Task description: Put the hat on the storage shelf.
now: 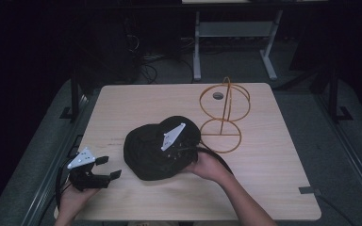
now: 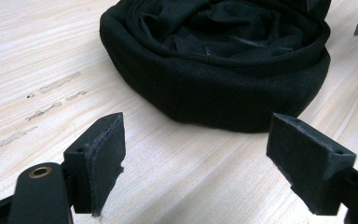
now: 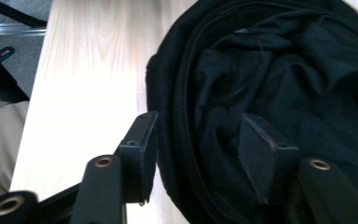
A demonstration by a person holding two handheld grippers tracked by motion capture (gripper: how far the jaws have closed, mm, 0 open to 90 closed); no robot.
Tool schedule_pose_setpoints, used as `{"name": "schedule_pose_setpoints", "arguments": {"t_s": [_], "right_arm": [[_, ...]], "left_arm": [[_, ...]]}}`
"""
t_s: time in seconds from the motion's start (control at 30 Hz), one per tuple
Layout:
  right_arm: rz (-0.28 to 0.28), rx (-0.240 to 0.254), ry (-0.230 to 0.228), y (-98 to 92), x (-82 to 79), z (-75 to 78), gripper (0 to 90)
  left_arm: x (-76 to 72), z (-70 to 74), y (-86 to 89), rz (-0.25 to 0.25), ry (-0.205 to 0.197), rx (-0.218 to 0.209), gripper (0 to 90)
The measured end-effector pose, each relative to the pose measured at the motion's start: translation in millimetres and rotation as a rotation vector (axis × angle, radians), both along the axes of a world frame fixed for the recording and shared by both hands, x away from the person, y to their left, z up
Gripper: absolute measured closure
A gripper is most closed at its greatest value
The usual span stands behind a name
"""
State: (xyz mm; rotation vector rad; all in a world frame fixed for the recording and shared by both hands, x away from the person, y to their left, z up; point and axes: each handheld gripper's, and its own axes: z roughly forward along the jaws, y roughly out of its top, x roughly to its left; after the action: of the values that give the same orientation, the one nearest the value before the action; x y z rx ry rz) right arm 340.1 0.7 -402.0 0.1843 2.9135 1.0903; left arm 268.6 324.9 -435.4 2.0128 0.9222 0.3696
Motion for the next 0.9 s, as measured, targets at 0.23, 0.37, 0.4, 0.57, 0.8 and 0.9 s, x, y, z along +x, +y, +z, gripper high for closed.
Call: {"name": "schedule_pose_setpoints", "arguments": {"t_s": [0.23,0.37,0.4,0.57,0.8,0.9], "right_arm": [[0.037,-0.012,0.015,10.8,-0.2,-5.4,54.8],[0.064,-0.029,0.025,18.2,0.2,-11.3,62.1],[0.068,-0.036,0.026,19.5,-0.1,-12.1,63.8],[0.082,-0.061,0.028,25.7,-1.0,-17.8,71.5],[0.078,-0.087,0.030,33.0,-0.5,-26.7,75.0],[0.079,-0.095,0.025,34.7,-0.6,-28.7,78.4]], "left_arm": [[0.0,-0.2,-0.3,-0.002,0.002,-0.001,19.0],[0.5,-0.7,0.3,-0.001,0.003,-0.004,19.0],[0.4,-0.9,0.2,-0.001,0.005,-0.005,19.0],[0.4,-1.0,-0.1,-0.001,0.008,-0.008,19.0],[0.3,-1.2,-1.0,-0.006,0.013,-0.004,19.0],[0.4,-1.6,-1.9,-0.008,0.015,-0.006,19.1]]}}
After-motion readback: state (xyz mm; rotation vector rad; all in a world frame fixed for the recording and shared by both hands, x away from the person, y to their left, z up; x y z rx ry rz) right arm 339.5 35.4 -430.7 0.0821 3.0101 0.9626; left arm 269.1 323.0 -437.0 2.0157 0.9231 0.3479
